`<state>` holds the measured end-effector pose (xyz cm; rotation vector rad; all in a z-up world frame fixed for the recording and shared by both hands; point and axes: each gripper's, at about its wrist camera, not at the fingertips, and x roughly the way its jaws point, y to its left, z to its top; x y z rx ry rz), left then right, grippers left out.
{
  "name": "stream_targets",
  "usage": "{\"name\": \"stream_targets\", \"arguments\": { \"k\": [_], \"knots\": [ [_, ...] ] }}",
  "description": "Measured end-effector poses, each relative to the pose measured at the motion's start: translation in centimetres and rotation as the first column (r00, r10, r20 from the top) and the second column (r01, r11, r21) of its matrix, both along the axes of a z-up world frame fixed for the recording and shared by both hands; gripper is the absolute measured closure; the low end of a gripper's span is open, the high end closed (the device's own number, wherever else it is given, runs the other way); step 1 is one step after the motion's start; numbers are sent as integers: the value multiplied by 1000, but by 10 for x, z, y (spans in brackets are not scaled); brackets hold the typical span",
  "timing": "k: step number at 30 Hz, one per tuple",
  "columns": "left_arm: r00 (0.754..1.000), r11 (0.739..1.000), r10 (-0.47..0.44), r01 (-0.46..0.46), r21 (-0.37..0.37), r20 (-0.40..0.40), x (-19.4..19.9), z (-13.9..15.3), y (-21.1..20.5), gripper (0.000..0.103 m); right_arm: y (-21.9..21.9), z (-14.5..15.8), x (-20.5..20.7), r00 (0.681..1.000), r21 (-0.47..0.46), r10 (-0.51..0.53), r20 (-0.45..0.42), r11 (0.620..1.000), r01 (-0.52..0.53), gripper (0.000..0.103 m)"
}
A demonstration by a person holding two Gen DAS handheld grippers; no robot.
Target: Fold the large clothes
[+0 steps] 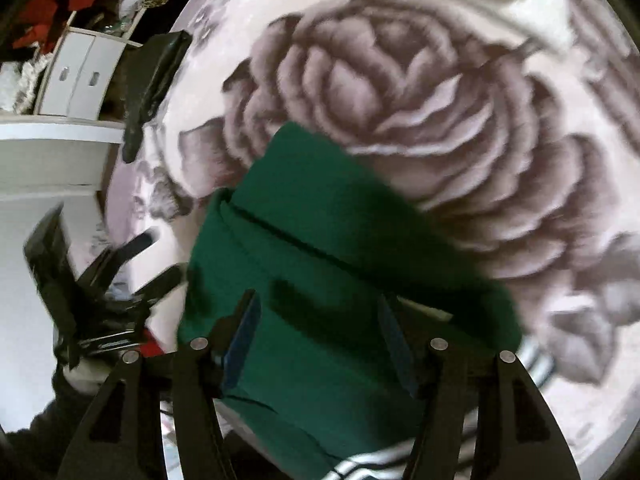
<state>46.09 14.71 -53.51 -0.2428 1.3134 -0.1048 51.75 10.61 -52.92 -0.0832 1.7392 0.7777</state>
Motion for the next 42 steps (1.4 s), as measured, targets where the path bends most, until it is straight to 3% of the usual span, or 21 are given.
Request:
{"name": "stream_targets", "arguments": {
  "k": [3,4,5,6,10,13,16,18,21,23,24,25,29,31,33,36,38,41,42],
  "knots": [
    [999,999,-34,33,38,17,14,3,-10,0,15,-16,-6,999,10,48,14,999,-49,40],
    [999,998,-30,28,52,23,15,5,-12,0,20,-19,-8,997,14,66,47,998,-66,45],
    [999,997,-21,19,70,30,15,8,-12,0,25,-20,-10,994,13,84,65,996,-85,59],
    [999,996,-9,5,93,42,12,12,-13,0,31,-21,-15,990,-8,113,81,994,-113,89],
    [993,988,41,-57,145,108,-3,28,-11,0,36,9,-25,973,-16,124,194,992,-123,97],
    [983,979,107,-130,155,149,-13,37,1,0,19,29,-10,976,34,-1,219,999,-7,97],
    [980,976,162,-177,130,116,-14,24,15,0,10,24,5,963,9,-40,268,999,39,98],
    [977,973,198,-205,106,74,-14,12,24,0,7,-5,18,979,-35,-44,200,998,52,98],
    [976,970,208,-214,117,66,-19,6,30,0,17,-33,26,997,-50,45,59,998,-43,92],
    [976,970,205,-213,115,78,-22,6,33,0,28,-26,29,989,-60,130,68,990,-126,63],
    [976,970,205,-213,116,81,-24,4,34,0,33,-18,31,979,-60,167,117,985,-161,36],
    [975,969,205,-214,119,83,-24,4,35,0,39,-12,33,967,-65,196,166,980,-187,18],
    [973,962,220,-229,149,74,-24,-6,43,0,73,-17,30,912,-81,367,186,930,-358,16],
    [972,950,232,-235,203,38,-22,-16,48,0,96,-37,20,865,-107,481,146,877,-469,14],
    [969,938,249,-240,250,-3,-21,-28,54,0,112,-59,14,838,-114,540,79,840,-530,14],
    [958,939,283,-270,213,-35,-25,-41,67,0,126,-76,10,840,-46,541,25,840,-540,14],
    [959,942,282,-269,201,-39,-27,-46,70,0,125,-76,4,852,-35,522,40,853,-521,25],
    [966,950,256,-246,193,-29,-28,-47,71,0,104,-74,17,939,34,336,-74,942,-334,47],
    [967,952,252,-244,185,-21,-28,-46,72,0,89,-76,30,960,81,213,-182,976,-201,56]
  ]
}}
